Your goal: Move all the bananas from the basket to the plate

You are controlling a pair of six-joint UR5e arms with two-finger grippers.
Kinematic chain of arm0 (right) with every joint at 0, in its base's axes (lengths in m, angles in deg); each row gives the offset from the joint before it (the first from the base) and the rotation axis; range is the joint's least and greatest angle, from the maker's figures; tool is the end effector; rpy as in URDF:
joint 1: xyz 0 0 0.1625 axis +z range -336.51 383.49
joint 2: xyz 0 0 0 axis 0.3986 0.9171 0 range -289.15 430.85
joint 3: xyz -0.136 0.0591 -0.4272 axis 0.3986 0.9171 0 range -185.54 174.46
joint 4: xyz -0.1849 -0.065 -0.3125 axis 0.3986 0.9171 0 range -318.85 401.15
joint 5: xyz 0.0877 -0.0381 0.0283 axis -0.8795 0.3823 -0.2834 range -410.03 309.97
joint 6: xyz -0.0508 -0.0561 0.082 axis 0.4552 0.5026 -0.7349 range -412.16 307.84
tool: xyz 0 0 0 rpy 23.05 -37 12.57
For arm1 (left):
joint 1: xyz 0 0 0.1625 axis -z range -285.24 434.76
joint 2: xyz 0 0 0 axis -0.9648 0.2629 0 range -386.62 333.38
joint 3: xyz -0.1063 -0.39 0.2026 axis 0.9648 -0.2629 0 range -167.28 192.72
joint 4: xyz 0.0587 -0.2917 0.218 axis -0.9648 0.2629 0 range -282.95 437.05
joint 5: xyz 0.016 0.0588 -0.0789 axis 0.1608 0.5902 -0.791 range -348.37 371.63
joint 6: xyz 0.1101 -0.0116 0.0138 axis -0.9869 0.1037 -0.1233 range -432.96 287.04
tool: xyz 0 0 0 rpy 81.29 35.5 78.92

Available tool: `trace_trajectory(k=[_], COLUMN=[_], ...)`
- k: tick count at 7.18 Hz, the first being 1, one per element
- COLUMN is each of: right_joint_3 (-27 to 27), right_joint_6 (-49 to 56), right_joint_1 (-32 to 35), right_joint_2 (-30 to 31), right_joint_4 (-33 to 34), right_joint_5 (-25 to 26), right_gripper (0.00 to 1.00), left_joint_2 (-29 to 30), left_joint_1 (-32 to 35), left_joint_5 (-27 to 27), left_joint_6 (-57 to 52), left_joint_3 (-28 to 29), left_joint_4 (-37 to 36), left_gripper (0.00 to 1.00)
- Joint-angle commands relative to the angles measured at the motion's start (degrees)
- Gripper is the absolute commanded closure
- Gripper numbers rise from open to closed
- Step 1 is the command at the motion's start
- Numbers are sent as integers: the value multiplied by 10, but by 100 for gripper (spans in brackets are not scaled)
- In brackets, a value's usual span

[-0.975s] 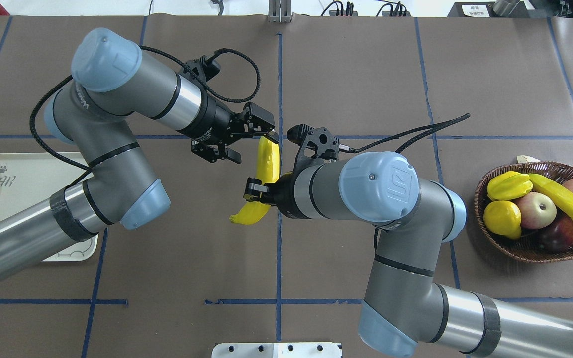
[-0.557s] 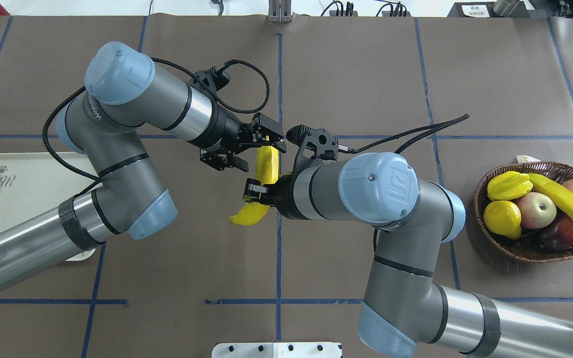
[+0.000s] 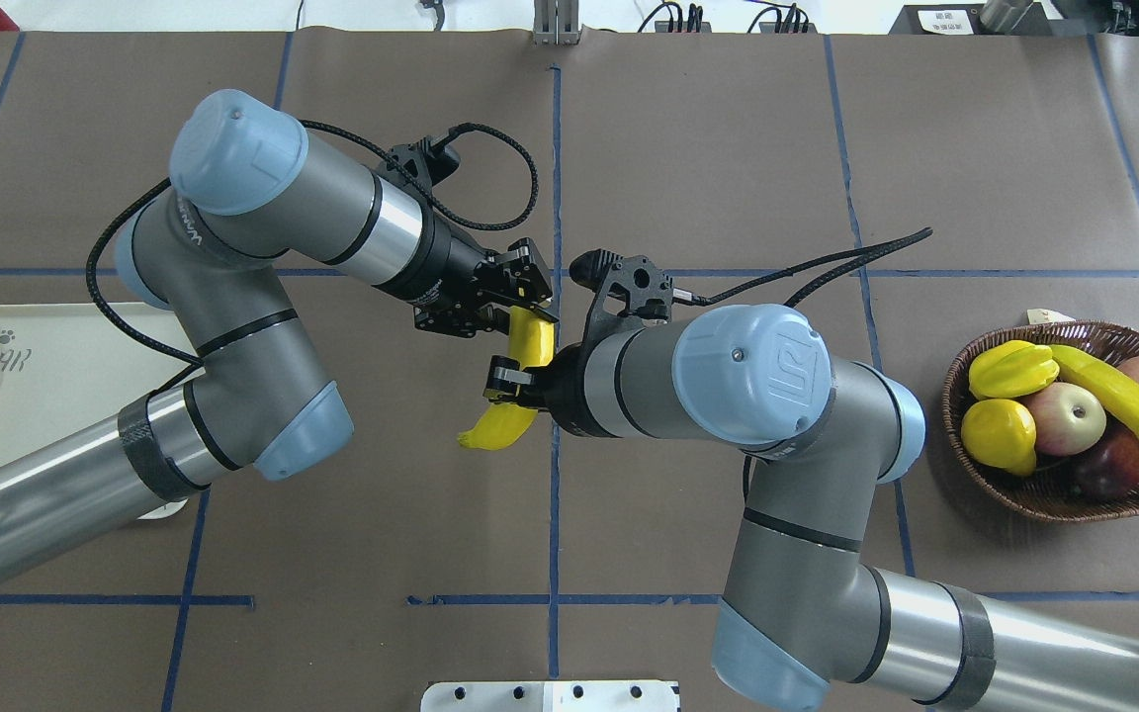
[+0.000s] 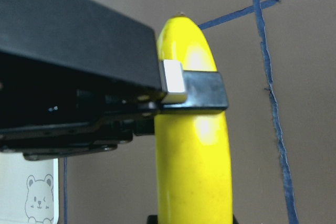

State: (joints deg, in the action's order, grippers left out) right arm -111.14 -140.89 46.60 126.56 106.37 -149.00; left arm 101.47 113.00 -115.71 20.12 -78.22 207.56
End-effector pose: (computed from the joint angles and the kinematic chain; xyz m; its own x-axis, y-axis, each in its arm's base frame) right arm -0.5147 -0.3456 0.2060 0.2484 0.0824 0.9652 -0.2439 0.9696 -0.0200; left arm 0.4710 -0.4547 0.2199 0.1412 -0.1656 -0.9760 0.0314 0.9862 -0.1628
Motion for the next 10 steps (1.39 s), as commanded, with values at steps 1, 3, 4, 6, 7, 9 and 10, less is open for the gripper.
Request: trace_trajectory(k=[1,3,4,6,7,9,10], right_joint_3=[0,-2,-6,-7,-7,-9,-12], right_joint_6=[-3,1,1,1,3,32,73], right_joint_1=[0,1,12,59,87,118,143], right_joint_2=[-2,-3,-3,4,7,7,11], right_joint_4=[0,-2,1,8,42,124,183], right_joint_5=[6,5,-1,-66,-102,-132,-152], right_gripper=[1,0,0,0,0,0,0], left_joint_2=[-3,-6,-13,-54,-79,-151,-192], left_joint_1=[0,3,6,35,60,132,165], left_joint_5=[0,0,0,-2,1,-2,-1], left_joint_6=[0,1,0,-3,-2,-3,-3], left_joint_3=[-6,-6,-6,-8,-8,-9,-11], left_joint_4=[2,2,2,2,-2,-7,-8], left_gripper=[98,100,100,100,100,100,100])
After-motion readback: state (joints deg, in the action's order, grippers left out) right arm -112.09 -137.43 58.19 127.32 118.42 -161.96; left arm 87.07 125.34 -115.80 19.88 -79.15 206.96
